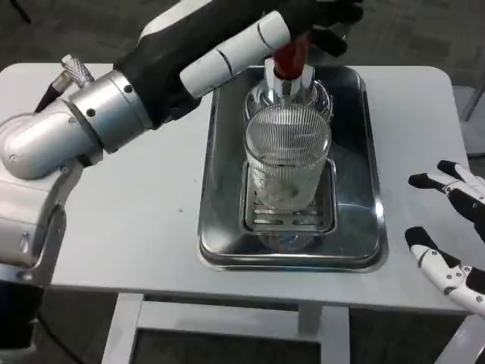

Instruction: Grasp the cup under the faucet to collect the drink, then remove the cup.

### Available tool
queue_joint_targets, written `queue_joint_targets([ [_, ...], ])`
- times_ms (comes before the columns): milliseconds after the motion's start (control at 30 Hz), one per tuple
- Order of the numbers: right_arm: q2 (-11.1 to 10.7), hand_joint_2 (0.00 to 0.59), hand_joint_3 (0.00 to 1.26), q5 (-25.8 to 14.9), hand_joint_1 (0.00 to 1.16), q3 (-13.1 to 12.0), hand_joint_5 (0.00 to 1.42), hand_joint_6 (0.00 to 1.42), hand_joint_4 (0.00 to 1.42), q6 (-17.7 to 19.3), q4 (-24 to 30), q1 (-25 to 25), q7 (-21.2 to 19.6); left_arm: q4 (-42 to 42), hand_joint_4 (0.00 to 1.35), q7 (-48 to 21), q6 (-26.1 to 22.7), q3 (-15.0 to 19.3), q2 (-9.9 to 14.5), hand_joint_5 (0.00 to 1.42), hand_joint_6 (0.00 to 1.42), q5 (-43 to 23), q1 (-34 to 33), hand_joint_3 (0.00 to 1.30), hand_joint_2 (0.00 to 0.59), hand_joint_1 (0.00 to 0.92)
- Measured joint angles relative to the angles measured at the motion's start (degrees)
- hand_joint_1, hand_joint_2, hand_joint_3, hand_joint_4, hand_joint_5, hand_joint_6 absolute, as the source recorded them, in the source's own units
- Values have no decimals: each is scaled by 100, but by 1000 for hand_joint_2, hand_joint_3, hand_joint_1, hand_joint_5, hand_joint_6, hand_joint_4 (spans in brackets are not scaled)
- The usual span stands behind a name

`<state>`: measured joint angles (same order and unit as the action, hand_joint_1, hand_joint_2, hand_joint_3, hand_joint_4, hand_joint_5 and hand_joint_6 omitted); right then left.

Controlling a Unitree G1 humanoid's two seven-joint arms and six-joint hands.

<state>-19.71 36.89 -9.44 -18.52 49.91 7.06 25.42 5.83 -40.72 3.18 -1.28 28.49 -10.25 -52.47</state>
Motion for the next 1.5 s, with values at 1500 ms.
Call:
queue_joint_targets([
  [1500, 336, 282, 55, -2028, 539, -384, 176, 247, 87, -264, -227, -399, -525, 152, 151, -12, 1223, -444, 465, 236, 239, 1076, -129, 182, 123, 0],
])
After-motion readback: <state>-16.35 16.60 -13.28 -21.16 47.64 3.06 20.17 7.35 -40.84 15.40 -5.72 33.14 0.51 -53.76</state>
